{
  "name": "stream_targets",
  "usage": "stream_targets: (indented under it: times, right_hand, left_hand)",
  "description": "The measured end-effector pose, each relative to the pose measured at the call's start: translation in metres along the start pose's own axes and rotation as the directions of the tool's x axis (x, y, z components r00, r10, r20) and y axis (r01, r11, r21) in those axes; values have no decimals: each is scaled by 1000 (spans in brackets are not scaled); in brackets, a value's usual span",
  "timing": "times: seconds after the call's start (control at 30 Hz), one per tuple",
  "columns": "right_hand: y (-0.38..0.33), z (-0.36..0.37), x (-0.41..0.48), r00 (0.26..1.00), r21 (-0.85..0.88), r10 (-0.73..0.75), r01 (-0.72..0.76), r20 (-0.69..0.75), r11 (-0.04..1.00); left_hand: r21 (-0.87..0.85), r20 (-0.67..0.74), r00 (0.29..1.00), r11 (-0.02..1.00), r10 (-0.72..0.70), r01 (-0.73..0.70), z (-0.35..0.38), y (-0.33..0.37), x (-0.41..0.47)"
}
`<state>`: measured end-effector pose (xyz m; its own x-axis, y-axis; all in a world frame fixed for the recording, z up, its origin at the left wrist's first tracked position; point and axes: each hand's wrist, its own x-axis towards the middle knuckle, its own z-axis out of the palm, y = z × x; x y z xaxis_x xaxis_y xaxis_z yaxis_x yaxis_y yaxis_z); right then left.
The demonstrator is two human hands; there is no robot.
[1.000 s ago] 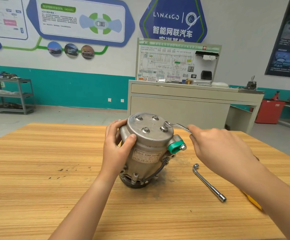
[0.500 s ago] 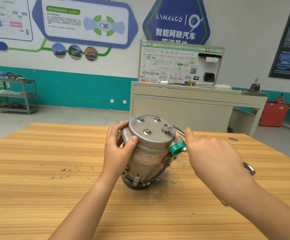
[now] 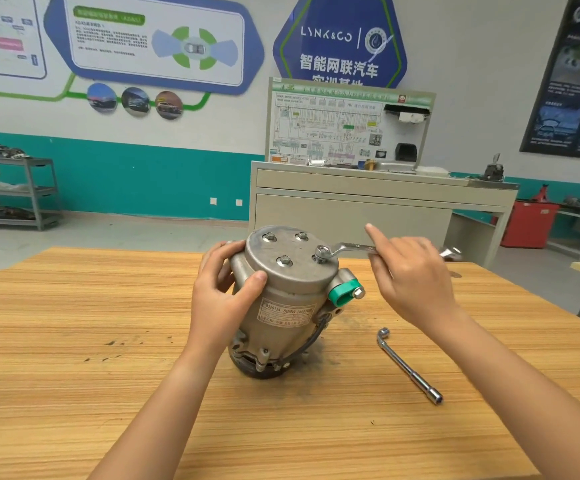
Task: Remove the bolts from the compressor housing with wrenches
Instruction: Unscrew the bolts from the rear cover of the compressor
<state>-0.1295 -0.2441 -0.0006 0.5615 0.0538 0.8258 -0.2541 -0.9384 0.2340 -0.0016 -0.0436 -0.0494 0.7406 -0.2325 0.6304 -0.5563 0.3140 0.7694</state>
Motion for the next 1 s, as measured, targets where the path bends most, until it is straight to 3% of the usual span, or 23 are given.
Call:
stream_targets:
  times: [0.07,0.17,0.3,0.4,0.43,0.47,0.53,0.6,0.67,0.73,0.77,0.87,1.0]
  right_hand:
    - [3,18,14,999,52,36,-35,-15,998]
    - [3,41,50,989,157,13,-36,145,987]
    - [-13,59,93,963,211,-151,104,222,972]
    - [-11,58,97,952,177,-265,238,153,955]
    - [-7,56,94,977,200,-205,188,65,962]
    - [-3,53,93,998,273,-48,54,-28,961]
    - [3,35,94,934,510,350,-267,-72,818]
    - [6,12,91,877,676,472,-294,-90,675]
    - [6,-16,80,923,550,369,-255,-106,796]
    - [-2,-40,58,977,273,199,-214,82,938]
    - [-8,-49,44,968,138,147,-177,204,975]
    - [-24,-70,14,913,-44,123,-115,388,992]
    - [-34,-71,8,912,-156,163,-111,376,981]
  left_hand:
    - [-6,-3,1000,1000,2,-2,-2,-1,1]
    - [10,11,1000,1000,4,-4,-1,-1,4]
    - [63,26,1000,998,17,-19,5,0,9]
    - [62,28,1000,998,10,-12,5,1,9]
    - [59,30,1000,998,6,-8,4,2,8]
    - [56,30,1000,998,3,-5,2,2,7]
    - [45,25,1000,999,2,-3,-1,2,5]
    - [31,13,1000,1000,1,-1,-3,2,2]
    - [23,0,1000,1000,-1,1,-3,2,0]
    - [23,0,1000,1000,-4,4,-2,3,-1]
    - [27,4,1000,1000,-4,4,-1,3,-1]
    - [28,2,1000,1000,-4,4,2,6,-2]
    - [37,-14,1000,999,2,-2,3,8,-4]
